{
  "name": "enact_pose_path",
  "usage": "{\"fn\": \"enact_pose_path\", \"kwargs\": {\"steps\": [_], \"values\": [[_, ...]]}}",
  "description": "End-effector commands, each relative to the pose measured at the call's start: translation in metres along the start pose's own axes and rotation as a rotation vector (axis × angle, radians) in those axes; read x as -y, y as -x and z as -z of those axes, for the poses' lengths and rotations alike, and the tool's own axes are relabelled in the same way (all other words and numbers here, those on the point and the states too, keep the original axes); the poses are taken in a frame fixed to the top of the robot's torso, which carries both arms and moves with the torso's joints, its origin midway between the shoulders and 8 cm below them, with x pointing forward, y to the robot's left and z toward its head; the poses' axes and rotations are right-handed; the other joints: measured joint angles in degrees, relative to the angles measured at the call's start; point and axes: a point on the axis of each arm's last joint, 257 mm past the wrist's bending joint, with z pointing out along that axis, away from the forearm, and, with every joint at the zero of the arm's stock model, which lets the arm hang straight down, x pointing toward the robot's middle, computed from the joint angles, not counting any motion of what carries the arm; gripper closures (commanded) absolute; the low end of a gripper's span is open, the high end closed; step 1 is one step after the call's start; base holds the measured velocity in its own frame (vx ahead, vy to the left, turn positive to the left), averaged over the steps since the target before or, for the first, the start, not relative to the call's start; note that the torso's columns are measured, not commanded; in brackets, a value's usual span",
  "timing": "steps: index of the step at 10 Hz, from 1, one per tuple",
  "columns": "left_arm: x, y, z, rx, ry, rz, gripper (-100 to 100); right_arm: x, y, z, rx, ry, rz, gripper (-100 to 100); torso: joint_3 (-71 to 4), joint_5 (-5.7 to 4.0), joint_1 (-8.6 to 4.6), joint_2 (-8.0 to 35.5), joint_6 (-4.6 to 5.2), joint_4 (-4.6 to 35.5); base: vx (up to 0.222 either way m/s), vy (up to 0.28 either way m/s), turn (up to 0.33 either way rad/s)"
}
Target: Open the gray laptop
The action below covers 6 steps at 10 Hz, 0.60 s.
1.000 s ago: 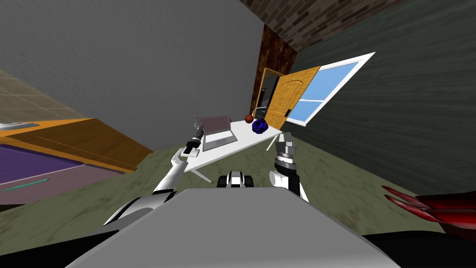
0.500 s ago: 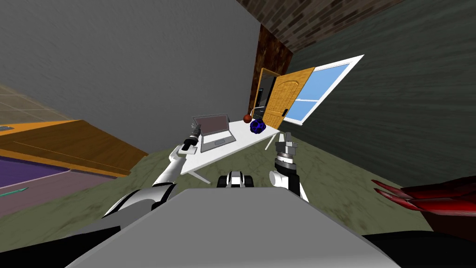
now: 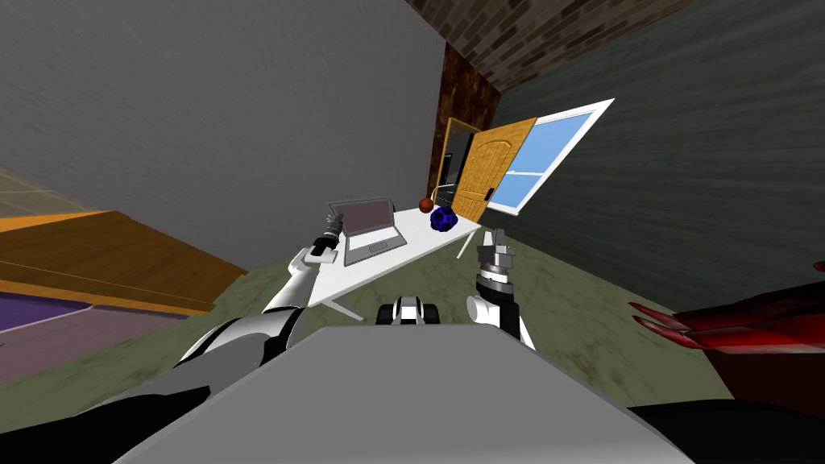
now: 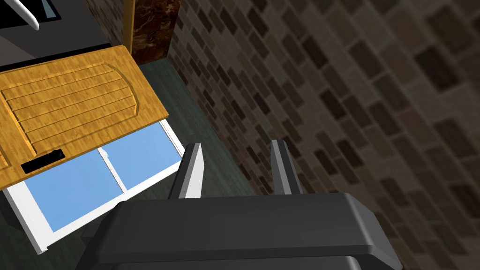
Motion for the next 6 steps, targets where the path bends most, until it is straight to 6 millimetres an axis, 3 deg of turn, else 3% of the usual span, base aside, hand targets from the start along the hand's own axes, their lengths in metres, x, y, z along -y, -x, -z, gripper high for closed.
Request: {"fn": "enact_pose_path", "kwargs": {"steps": [1,2,5,6], "values": [[-0.011,0.020,-0.011,0.025,0.038,-0.012,-100,0.000,0.000,0.000,0.000,0.000,0.000,0,-0.01,-0.02,-0.03,-0.01,0.05,0.01,0.006,-0.001,-0.056],[-0.006,0.040,-0.021,0.052,0.043,-0.022,-100,0.000,0.000,0.000,0.000,0.000,0.000,0,-0.01,0.00,0.00,-0.02,-0.01,-0.01,0.007,-0.005,-0.084],[-0.021,0.039,-0.018,0.051,0.072,-0.021,-100,0.000,0.000,0.000,0.000,0.000,0.000,0,0.00,0.01,0.02,0.00,-0.01,0.00,0.002,-0.001,-0.015],[-0.017,0.059,-0.028,0.078,0.081,-0.028,-100,0.000,0.000,0.000,0.000,0.000,0.000,0,0.00,0.00,0.01,0.01,0.00,0.00,0.003,-0.004,-0.105]]}}
